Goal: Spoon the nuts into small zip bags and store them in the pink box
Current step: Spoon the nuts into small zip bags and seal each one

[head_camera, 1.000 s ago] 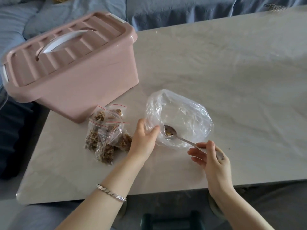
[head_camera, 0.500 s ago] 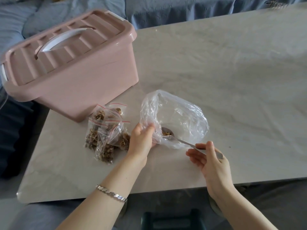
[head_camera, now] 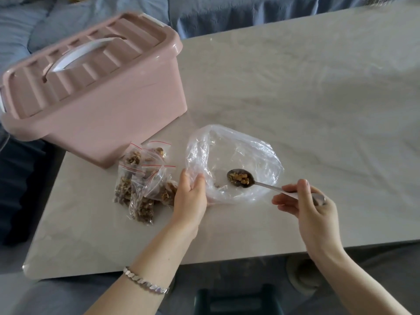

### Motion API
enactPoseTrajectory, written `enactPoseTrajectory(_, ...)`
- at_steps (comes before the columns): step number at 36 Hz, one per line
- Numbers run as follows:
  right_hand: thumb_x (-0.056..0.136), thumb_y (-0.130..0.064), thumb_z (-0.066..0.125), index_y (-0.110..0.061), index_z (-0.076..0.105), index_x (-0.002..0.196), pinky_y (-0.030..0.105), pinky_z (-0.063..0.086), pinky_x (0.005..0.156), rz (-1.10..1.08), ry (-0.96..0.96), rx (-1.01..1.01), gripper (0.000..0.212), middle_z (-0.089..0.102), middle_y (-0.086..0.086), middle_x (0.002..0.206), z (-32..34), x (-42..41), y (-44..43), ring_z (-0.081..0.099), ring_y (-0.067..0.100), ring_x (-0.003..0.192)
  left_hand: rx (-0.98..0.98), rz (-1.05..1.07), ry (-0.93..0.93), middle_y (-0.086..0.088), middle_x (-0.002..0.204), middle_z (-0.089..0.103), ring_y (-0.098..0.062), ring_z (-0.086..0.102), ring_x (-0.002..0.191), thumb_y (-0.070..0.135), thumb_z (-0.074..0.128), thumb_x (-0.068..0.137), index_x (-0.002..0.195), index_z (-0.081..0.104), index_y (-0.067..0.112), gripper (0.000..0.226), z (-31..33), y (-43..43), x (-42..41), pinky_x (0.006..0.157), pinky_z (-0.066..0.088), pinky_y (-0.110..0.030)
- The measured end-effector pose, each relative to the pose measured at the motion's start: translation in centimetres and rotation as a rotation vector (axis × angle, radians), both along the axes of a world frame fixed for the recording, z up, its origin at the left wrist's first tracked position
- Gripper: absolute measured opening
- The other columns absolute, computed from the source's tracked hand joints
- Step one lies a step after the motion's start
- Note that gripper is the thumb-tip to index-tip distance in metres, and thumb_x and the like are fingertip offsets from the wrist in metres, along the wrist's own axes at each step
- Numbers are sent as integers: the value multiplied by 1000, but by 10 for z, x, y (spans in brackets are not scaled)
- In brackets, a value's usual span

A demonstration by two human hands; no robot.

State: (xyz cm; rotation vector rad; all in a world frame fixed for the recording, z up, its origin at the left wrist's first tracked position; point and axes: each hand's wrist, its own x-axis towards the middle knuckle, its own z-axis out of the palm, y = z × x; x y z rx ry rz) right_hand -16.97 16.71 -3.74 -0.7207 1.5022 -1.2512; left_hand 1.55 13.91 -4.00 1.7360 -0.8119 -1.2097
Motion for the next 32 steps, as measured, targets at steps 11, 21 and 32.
enactPoseTrajectory(11,95,-25,40,-5,64,79,21,56,61,51,-28,9,35,70,10,65,-5,11,7,68,20,64,-21,72,282,-14,118,61,-25,62,102,21,41,99,95,51,31,15,14,-3,-7,83,53,-36)
enactPoseTrajectory(21,99,-28,40,-2,62,81,22,58,62,-17,-254,165,38,68,13,62,-6,11,7,69,22,64,-51,59,242,-6,118,63,-22,58,112,40,56,78,96,55,39,17,5,-8,-11,101,42,-50)
enactPoseTrajectory(32,98,-26,41,-3,63,81,21,57,61,-10,-145,105,36,69,12,61,-6,9,7,69,23,65,32,203,198,1,132,51,-26,58,111,37,45,94,135,30,42,44,-5,-7,-7,91,50,-49)
